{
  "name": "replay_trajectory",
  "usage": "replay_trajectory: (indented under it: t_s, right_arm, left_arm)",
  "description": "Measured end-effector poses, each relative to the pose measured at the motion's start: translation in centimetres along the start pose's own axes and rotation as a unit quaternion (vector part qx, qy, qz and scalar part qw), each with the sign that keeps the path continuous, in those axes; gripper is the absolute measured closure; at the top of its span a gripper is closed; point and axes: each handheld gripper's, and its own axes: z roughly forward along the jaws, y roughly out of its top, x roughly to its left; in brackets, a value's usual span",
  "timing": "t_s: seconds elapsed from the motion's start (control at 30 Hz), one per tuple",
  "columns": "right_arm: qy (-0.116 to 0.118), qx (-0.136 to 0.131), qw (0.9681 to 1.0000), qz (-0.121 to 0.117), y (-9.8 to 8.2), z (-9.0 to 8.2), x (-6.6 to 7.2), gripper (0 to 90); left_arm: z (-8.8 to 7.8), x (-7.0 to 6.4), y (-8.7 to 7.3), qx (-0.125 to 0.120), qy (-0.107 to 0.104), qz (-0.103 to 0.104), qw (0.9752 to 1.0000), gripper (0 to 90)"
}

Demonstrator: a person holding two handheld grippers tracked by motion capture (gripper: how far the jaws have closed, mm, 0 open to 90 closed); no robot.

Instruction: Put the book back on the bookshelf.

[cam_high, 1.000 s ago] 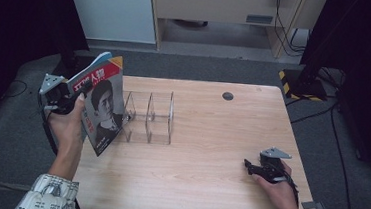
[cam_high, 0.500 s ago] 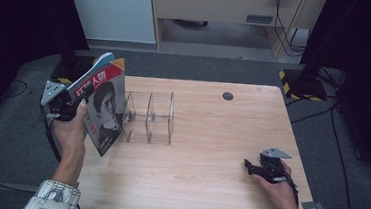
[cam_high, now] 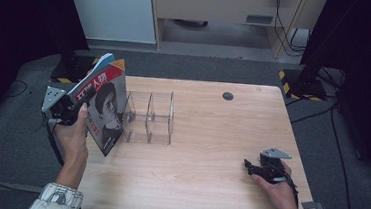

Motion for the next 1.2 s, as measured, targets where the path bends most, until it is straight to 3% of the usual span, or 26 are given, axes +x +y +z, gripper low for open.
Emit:
replay_trajectory:
  t_s: [0.77, 1.2]
  right_arm:
    - [0.0, 0.0, 1.0, 0.002, 0.0, 0.0, 0.0, 30.4]
    - [0.0, 0.0, 1.0, 0.002, 0.0, 0.0, 0.0, 30.4]
  left_arm:
    - [-0.3, 0.4, -1.5, -0.017, -0.002, -0.005, 0.9998, 86.0]
    - [-0.2, 0.8, -1.9, -0.016, -0.012, -0.005, 0.9998, 85.5]
